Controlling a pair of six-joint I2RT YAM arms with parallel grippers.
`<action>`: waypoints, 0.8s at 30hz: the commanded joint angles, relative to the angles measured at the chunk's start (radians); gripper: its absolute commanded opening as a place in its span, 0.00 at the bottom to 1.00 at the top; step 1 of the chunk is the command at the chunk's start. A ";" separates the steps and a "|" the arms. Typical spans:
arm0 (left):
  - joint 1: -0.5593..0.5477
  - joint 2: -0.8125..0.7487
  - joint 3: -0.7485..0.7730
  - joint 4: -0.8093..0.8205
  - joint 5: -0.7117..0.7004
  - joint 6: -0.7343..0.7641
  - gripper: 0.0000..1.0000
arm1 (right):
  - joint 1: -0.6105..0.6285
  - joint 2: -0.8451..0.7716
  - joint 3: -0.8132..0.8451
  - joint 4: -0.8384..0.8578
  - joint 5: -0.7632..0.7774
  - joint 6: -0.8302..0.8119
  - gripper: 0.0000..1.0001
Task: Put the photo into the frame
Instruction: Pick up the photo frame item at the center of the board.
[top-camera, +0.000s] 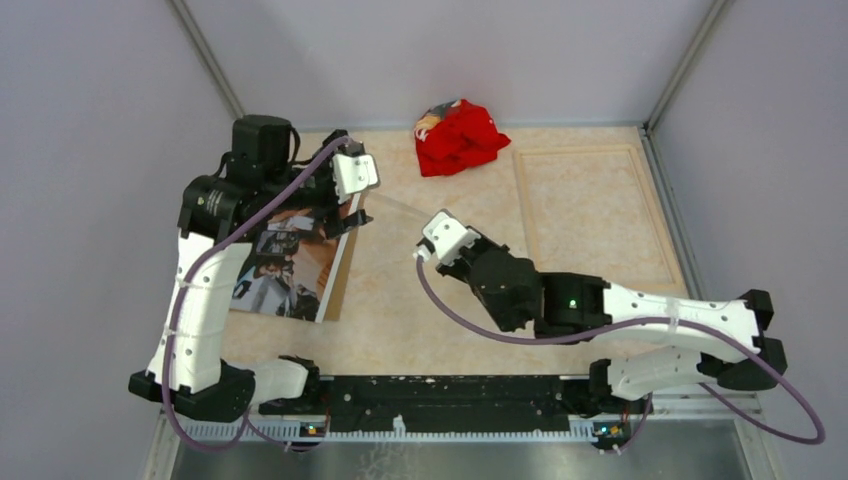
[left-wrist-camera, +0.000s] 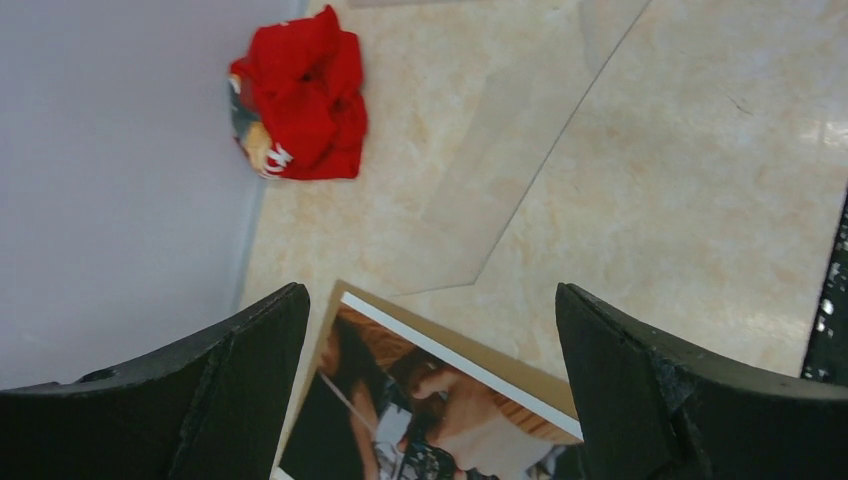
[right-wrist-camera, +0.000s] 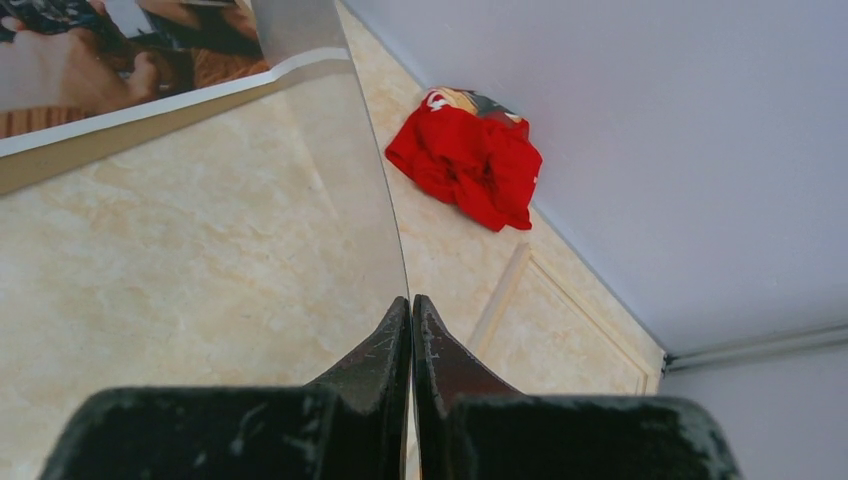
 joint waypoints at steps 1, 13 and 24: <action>0.002 -0.013 -0.066 -0.080 0.112 0.058 0.99 | -0.006 -0.134 -0.050 0.012 -0.092 0.002 0.00; 0.002 -0.074 -0.379 0.131 0.198 0.062 0.99 | -0.005 -0.367 -0.154 -0.023 -0.193 0.136 0.00; 0.086 -0.029 -0.394 0.258 0.268 0.034 0.99 | -0.006 -0.453 -0.146 -0.068 -0.245 0.180 0.00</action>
